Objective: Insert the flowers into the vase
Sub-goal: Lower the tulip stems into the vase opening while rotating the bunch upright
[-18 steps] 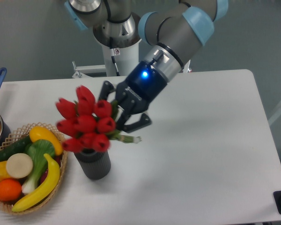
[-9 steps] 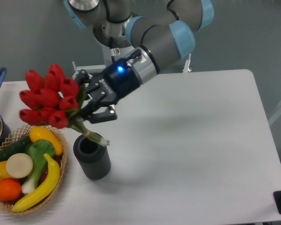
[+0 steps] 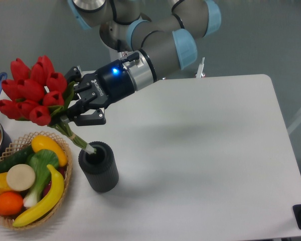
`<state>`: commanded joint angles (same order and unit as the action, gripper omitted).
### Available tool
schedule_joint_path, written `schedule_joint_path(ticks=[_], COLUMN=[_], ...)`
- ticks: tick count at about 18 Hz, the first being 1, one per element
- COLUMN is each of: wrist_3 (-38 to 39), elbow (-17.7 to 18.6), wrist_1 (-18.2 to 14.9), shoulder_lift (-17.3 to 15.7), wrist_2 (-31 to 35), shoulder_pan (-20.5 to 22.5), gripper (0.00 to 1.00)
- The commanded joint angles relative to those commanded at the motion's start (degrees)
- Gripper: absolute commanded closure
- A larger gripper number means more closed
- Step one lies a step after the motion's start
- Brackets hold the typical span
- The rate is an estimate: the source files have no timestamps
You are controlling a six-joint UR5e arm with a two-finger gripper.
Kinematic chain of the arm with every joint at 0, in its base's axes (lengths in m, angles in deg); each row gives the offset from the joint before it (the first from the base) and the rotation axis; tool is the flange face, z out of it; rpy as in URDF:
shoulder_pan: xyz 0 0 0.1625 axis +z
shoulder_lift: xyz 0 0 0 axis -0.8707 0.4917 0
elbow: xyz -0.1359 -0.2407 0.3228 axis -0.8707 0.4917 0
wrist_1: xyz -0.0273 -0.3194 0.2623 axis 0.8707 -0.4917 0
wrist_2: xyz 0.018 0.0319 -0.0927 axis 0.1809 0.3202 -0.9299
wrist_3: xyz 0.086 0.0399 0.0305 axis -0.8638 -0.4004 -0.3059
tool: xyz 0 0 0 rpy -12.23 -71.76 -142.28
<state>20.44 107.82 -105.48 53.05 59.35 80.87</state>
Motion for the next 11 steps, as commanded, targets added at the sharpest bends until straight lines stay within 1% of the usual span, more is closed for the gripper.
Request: schedule_joint_path(ticks=[9, 11], wrist_3=[0.3, 0.2], elbow=[0.3, 0.8], wrist_1=[-0.4, -0.4], shoulder_lift=[0.6, 1.0], wrist_2=[-0.1, 0.0], shoulder_pan=[0.6, 0.6], gripper=[0.63, 0.63])
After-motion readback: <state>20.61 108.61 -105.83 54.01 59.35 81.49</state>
